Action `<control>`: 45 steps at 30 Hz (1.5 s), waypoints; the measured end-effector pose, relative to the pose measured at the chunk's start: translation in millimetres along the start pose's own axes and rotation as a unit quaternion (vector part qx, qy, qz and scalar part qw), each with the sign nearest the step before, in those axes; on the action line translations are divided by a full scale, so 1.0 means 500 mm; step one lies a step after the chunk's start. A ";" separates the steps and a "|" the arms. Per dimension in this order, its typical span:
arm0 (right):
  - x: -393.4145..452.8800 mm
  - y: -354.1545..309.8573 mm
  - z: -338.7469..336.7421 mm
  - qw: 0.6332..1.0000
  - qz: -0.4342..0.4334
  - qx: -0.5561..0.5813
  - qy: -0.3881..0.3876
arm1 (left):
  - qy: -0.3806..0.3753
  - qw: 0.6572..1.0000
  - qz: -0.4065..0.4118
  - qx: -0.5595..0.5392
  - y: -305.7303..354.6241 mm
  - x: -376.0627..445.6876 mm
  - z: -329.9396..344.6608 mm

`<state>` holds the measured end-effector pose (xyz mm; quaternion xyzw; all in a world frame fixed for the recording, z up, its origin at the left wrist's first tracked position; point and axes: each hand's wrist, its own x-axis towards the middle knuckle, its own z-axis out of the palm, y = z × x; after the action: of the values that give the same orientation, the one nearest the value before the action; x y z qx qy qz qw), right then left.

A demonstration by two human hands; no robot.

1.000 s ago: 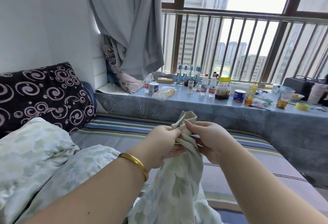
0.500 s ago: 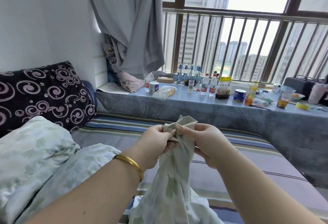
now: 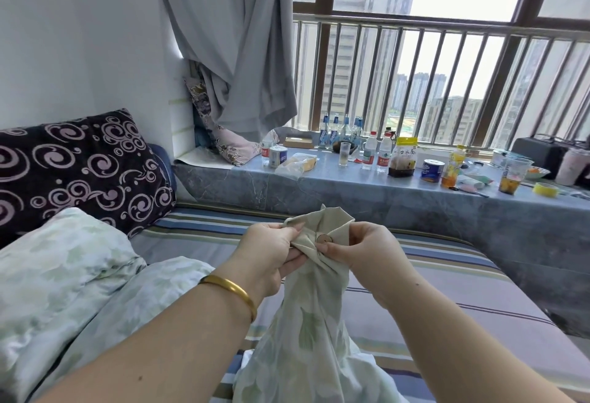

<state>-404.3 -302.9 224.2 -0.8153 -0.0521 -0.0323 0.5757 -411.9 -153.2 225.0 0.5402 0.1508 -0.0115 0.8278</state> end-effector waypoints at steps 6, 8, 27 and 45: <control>-0.002 0.002 -0.005 0.997 0.028 0.063 -0.037 | -0.043 0.999 -0.015 -0.007 -0.003 -0.013 -0.005; -0.001 0.001 -0.004 0.992 0.042 0.103 -0.054 | -0.031 0.999 0.001 -0.006 0.003 -0.013 -0.005; -0.017 -0.035 -0.004 0.992 -0.085 -0.084 0.049 | -0.058 0.998 -0.011 0.039 0.041 -0.034 0.008; -0.023 -0.031 -0.004 0.958 0.110 0.263 -0.030 | -0.019 0.992 0.120 0.023 -0.020 -0.024 0.013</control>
<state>-417.4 -300.4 237.9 -0.6361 0.0137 0.0706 0.7683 -423.8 -165.0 221.5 0.5731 0.0689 0.0747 0.8132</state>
